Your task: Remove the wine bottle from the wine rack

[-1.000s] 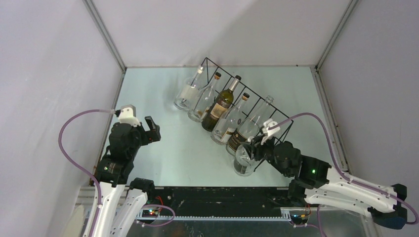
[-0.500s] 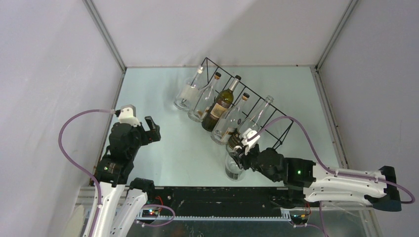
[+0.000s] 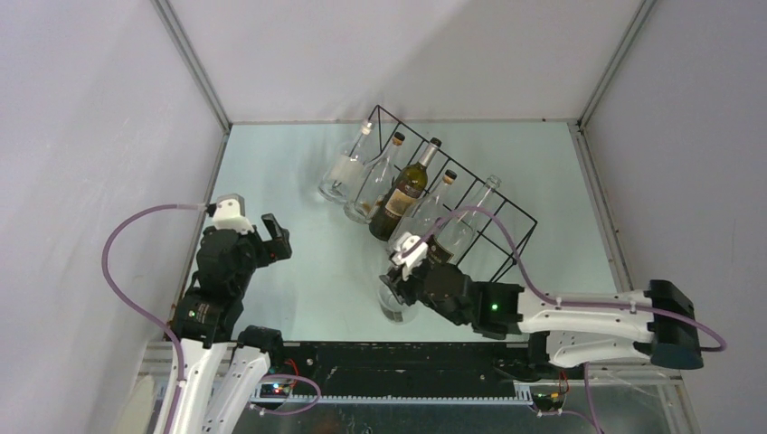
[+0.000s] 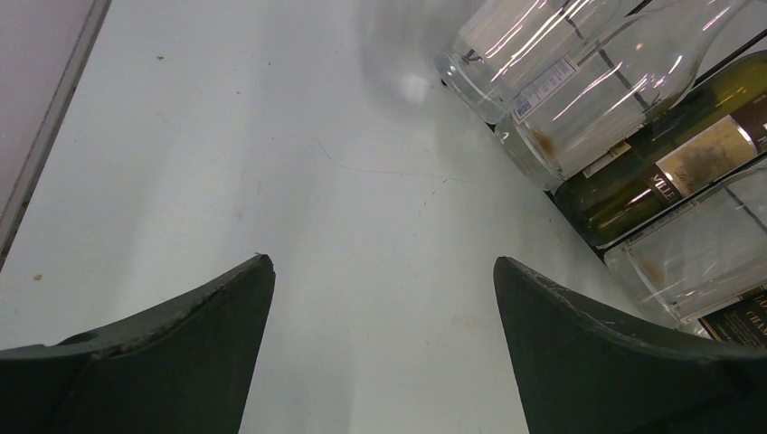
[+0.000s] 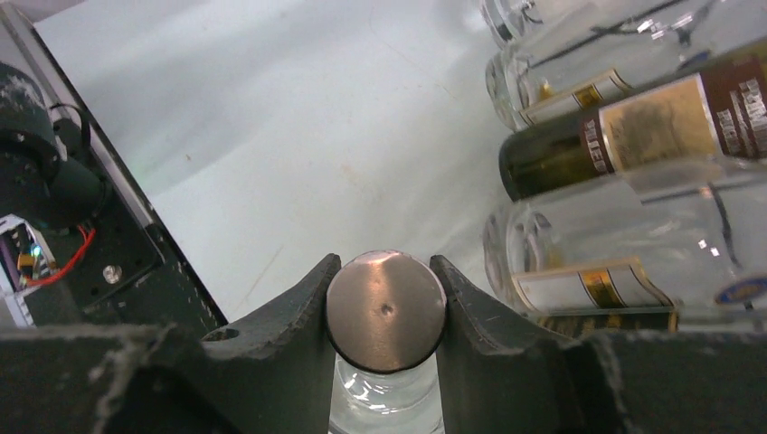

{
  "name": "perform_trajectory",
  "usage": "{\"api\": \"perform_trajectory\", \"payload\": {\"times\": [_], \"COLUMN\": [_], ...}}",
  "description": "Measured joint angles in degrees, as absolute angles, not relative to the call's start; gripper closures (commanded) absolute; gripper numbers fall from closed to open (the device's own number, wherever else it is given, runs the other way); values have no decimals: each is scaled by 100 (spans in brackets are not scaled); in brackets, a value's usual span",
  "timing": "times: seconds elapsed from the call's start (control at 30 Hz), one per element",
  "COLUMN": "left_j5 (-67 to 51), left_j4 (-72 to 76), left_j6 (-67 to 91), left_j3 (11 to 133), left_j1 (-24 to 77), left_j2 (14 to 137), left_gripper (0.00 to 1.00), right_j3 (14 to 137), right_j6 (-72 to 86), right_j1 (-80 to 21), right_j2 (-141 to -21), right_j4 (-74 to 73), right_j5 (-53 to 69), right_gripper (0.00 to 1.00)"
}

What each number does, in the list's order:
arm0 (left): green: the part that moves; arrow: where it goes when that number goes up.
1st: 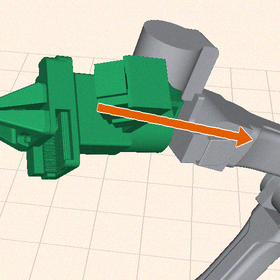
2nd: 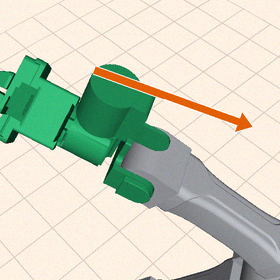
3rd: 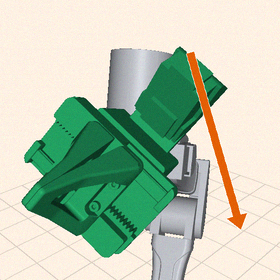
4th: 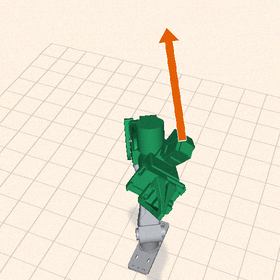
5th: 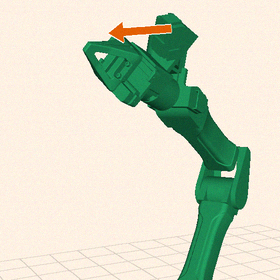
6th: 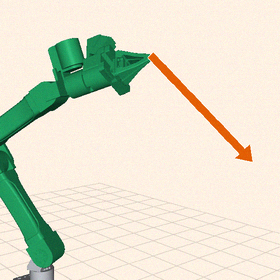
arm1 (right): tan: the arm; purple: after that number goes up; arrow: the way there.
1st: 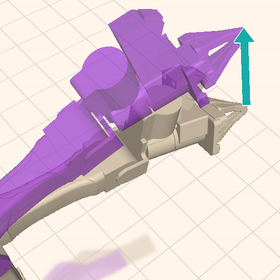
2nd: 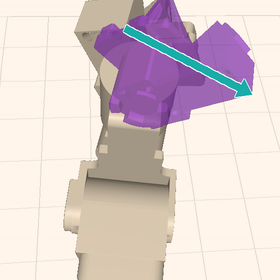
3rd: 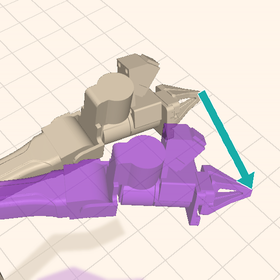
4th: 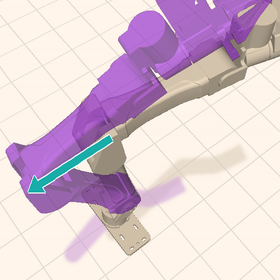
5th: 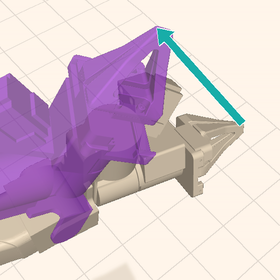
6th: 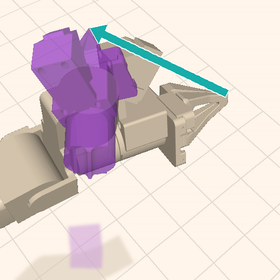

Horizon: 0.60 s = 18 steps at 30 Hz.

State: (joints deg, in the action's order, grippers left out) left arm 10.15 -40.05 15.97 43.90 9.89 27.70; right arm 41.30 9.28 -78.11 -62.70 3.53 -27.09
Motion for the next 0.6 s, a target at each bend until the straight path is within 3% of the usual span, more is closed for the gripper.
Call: {"api": "perform_trajectory", "payload": {"times": [0.37, 0.6], "left_j5": [1398, 1531], "left_j4": [-4047, -4049], "left_j6": [1601, 1603], "left_j3": [4390, 4390], "left_j1": [989, 989], "left_j2": [2244, 2215], "left_gripper": [2, 2], "right_j3": [5485, 6215], "right_j6": [805, 773], "right_j1": [-7376, -7234], "right_j2": [-8346, -9212], "right_j4": [1253, 1592], "right_j5": [-2379, -2126], "right_gripper": [99, 81]}}
